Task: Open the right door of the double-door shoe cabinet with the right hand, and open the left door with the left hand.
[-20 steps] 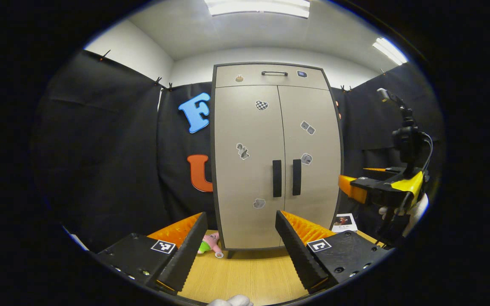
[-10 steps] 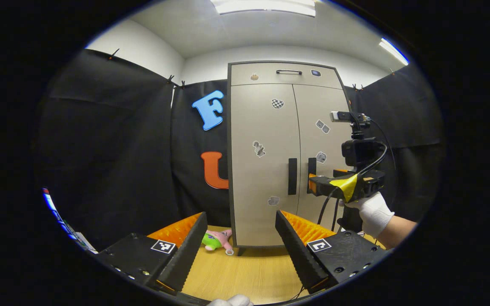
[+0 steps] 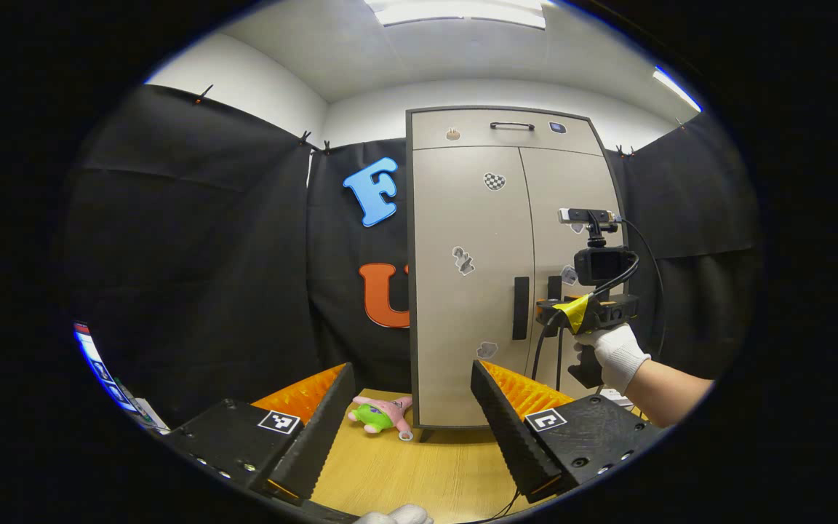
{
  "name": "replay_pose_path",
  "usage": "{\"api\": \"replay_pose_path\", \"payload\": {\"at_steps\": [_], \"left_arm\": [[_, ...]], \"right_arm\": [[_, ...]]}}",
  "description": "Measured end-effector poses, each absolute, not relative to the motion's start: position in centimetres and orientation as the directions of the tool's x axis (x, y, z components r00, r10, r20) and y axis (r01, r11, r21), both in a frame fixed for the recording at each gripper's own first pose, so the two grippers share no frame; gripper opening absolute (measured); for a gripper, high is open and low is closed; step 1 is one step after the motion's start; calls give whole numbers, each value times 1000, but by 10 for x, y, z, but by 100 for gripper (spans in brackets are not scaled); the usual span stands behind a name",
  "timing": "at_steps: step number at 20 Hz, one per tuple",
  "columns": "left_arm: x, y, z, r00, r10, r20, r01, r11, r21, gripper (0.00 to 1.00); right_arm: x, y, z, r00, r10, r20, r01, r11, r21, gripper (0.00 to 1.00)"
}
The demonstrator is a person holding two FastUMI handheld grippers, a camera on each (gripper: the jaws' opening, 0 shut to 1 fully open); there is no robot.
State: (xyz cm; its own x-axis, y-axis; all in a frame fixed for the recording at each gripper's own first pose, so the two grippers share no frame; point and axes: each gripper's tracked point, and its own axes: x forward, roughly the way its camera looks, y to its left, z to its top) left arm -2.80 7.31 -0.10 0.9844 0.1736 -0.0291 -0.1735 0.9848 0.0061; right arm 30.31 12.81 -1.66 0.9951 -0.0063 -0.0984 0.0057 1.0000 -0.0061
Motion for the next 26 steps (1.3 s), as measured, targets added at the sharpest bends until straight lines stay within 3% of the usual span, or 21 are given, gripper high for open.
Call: {"api": "replay_pose_path", "payload": {"at_steps": [1,2,4,8,19,26], "left_arm": [[-27,75,-1,985,172,-30,-172,985,4,96],[-26,76,0,985,171,-28,-171,985,3,96],[-26,78,4,985,172,-22,-172,985,5,96],[-28,80,3,985,169,-16,-169,986,2,96],[-40,75,5,988,157,7,-157,988,6,96],[-53,66,-1,989,149,-7,-149,989,-3,96]], "right_arm": [[306,132,-18,994,8,-107,-7,1000,6,55],[307,135,-20,993,15,-114,-13,1000,16,53],[309,136,-21,994,0,-114,1,1000,11,36],[308,136,-22,992,-11,-126,14,1000,19,35],[282,132,-22,991,46,-126,-43,999,26,21],[240,114,-23,989,80,-122,-77,997,30,23]]}}
